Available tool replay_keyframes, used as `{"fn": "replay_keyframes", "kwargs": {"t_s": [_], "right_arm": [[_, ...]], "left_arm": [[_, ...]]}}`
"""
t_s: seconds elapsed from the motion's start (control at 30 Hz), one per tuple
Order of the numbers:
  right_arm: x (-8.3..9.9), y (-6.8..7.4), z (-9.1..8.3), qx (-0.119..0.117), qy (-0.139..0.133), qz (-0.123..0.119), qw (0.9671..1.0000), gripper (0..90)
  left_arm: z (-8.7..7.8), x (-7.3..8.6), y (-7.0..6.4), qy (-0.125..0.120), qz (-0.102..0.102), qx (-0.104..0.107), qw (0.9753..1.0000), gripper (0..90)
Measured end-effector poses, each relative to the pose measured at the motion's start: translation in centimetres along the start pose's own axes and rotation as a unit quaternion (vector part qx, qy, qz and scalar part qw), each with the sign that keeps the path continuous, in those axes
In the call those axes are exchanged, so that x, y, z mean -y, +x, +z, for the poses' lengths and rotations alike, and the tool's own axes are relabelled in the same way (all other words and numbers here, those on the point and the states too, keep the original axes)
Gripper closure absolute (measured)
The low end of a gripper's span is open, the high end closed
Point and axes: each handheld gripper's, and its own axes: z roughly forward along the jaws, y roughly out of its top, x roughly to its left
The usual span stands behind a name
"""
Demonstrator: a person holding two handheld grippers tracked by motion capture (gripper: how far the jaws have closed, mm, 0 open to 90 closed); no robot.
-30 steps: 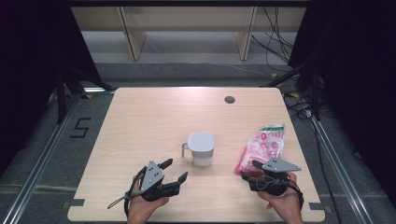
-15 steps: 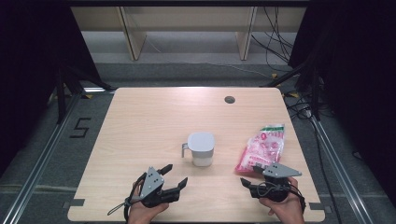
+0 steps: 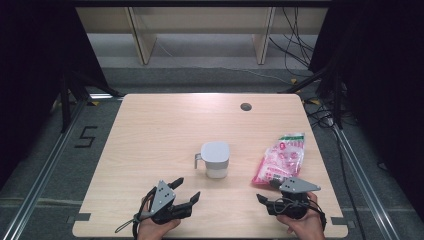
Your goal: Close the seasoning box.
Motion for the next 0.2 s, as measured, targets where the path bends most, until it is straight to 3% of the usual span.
{"fn": "replay_keyframes", "kwargs": {"t_s": [0.1, 0.17, 0.2], "right_arm": [[0.03, -0.04, -0.07, 0.011, -0.001, -0.005, 0.9999, 32.8], [0.06, 0.08, -0.08, 0.012, 0.003, 0.005, 0.9999, 32.8], [0.07, 0.07, -0.07, 0.010, 0.006, 0.006, 0.9999, 32.8]], "left_arm": [[0.09, 0.09, -0.07, -0.002, -0.009, -0.002, 1.0000, 28.0], [0.01, 0.03, 0.18, 0.005, 0.010, -0.005, 0.9999, 28.0], [0.07, 0.14, 0.04, 0.004, -0.008, -0.008, 0.9999, 28.0]]}}
